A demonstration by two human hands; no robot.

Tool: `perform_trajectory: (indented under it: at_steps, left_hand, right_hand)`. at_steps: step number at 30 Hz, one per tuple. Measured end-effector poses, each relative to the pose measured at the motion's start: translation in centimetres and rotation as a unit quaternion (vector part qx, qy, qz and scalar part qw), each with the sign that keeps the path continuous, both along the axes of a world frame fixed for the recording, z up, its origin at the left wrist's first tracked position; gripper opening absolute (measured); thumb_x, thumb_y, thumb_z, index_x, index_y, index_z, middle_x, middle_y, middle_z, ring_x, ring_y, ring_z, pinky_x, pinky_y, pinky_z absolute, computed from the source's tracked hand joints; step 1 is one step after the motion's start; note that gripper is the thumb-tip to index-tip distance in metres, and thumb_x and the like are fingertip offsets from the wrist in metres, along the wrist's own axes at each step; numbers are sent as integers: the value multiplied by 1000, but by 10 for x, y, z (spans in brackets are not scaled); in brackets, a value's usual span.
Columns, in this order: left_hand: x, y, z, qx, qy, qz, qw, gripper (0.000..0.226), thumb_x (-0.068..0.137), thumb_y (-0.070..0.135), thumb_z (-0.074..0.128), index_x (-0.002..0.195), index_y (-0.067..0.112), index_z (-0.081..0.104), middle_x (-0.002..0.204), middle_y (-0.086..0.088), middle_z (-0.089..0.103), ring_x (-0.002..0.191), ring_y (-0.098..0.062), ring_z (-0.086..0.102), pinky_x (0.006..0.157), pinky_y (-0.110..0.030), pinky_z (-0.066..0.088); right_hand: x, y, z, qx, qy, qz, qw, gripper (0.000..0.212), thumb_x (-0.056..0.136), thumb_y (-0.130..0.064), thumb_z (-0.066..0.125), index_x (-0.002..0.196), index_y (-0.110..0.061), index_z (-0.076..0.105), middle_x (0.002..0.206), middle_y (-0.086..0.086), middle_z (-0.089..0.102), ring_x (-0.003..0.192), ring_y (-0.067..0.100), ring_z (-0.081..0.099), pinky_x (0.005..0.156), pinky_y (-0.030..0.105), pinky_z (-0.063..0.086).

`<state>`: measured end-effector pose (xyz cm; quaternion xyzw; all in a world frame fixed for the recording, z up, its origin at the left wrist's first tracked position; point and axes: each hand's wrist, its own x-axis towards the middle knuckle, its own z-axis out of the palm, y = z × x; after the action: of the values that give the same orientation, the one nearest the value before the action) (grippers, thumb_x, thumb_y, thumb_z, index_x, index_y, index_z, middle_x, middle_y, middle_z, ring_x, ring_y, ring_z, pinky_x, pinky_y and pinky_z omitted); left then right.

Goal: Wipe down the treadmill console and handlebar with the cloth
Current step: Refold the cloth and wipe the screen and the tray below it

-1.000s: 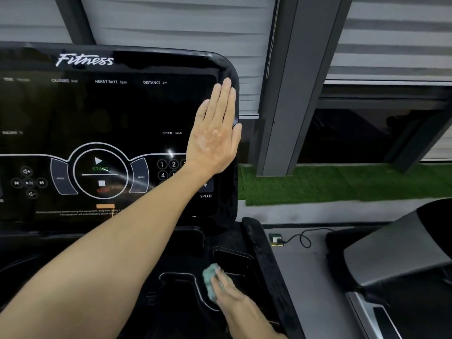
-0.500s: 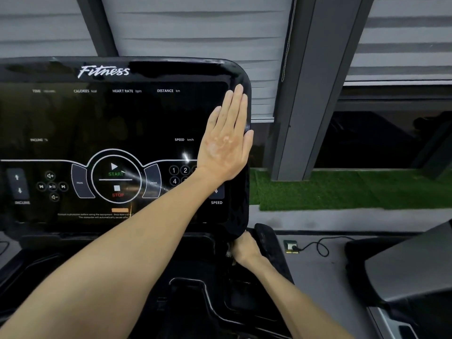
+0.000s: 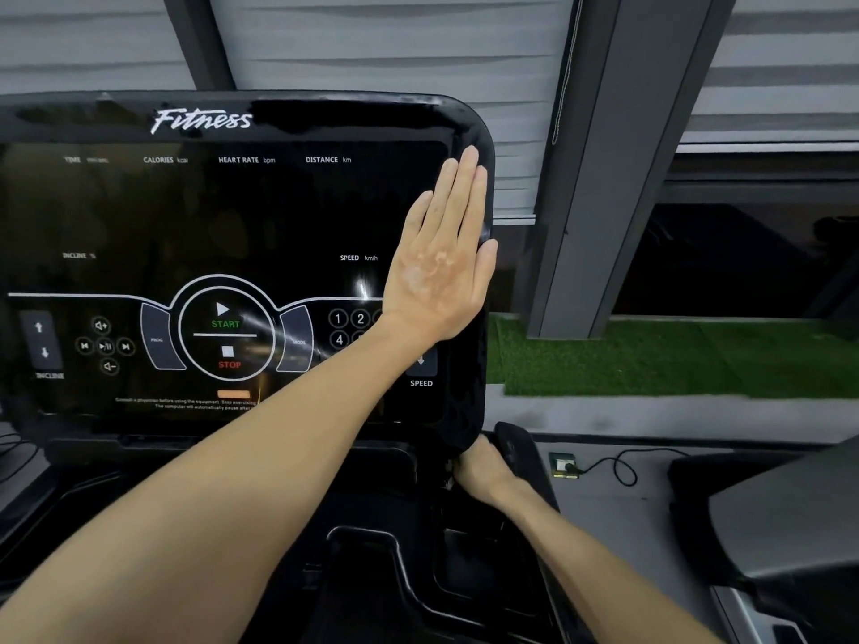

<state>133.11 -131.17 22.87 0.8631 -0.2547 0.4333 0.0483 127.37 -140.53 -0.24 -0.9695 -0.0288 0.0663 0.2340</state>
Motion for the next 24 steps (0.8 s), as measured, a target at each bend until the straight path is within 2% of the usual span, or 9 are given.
perform_trajectory:
  at_steps: [3, 6, 7, 9, 11, 13, 15, 20, 24]
  left_hand:
    - [0, 0, 1, 1, -1, -1, 1000, 63, 102, 32, 30, 155, 0, 14, 164, -15, 11, 152, -27, 8, 123, -37, 11]
    - [0, 0, 1, -1, 0, 4, 1000, 63, 102, 32, 30, 154, 1, 13, 164, -15, 10, 152, -27, 8, 122, -37, 9]
    - [-1, -1, 0, -1, -1, 5, 1000, 63, 102, 32, 30, 154, 1, 13, 164, -15, 10, 152, -27, 8, 122, -37, 9]
    - [-1, -2, 1, 0, -1, 8, 1000, 63, 102, 31, 29, 154, 0, 13, 163, -16, 10, 152, -28, 8, 122, -38, 9]
    - [-1, -2, 0, 2, -4, 11, 1000, 63, 102, 31, 29, 154, 0, 12, 163, -16, 10, 152, -28, 8, 122, -38, 10]
    - [-1, -2, 0, 4, -7, 14, 1000, 63, 102, 31, 29, 154, 0, 12, 163, -16, 10, 152, -28, 9, 122, -38, 9]
    - [-1, -1, 1, 6, -7, 16, 1000, 63, 102, 31, 29, 154, 1, 12, 163, -16, 10, 152, -28, 8, 122, -37, 7]
    - [-2, -1, 2, 19, -5, 20, 1000, 63, 102, 32, 28, 154, 0, 11, 164, -17, 9, 152, -29, 7, 122, -37, 7]
    - [-3, -3, 1, 15, -8, 25, 1000, 63, 102, 31, 29, 154, 0, 11, 163, -17, 9, 152, -29, 8, 122, -38, 8]
  right_hand:
    - [14, -2, 6, -48, 21, 29, 998, 33, 96, 0, 35, 125, -1, 51, 129, 19, 53, 118, 36, 51, 82, 34, 37]
    - [-16, -10, 1, 34, -37, 56, 997, 37, 98, -9, 38, 134, -9, 45, 141, 12, 44, 121, 36, 51, 82, 28, 39]
    - [-30, -13, 0, 52, -58, 72, 994, 43, 99, -11, 36, 143, -11, 37, 150, 8, 34, 131, 31, 43, 91, 23, 37]
    - [-51, -20, -8, 71, -64, 88, 992, 57, 100, -5, 32, 153, -10, 15, 161, 4, 10, 147, 19, 14, 107, 12, 16]
    - [-53, -26, -18, 57, -49, 85, 994, 66, 96, 3, 31, 154, -10, 2, 161, 6, -5, 148, 17, -1, 110, 13, 7]
    - [-40, -25, -18, 43, -18, 49, 998, 71, 91, 3, 36, 154, -8, 4, 161, 13, -4, 148, 26, 4, 116, 24, 16]
    - [-17, -21, -16, 33, -4, 21, 999, 70, 89, -1, 47, 151, -5, 14, 157, 19, 9, 144, 35, 16, 114, 34, 28]
    - [-3, -16, -4, 57, 12, 14, 998, 60, 88, 0, 43, 145, -9, 29, 150, 15, 25, 134, 35, 32, 99, 40, 37]
    - [-47, -25, -15, 50, -2, 58, 997, 72, 91, -2, 41, 154, -13, 9, 161, 13, 4, 147, 29, 15, 114, 36, 29]
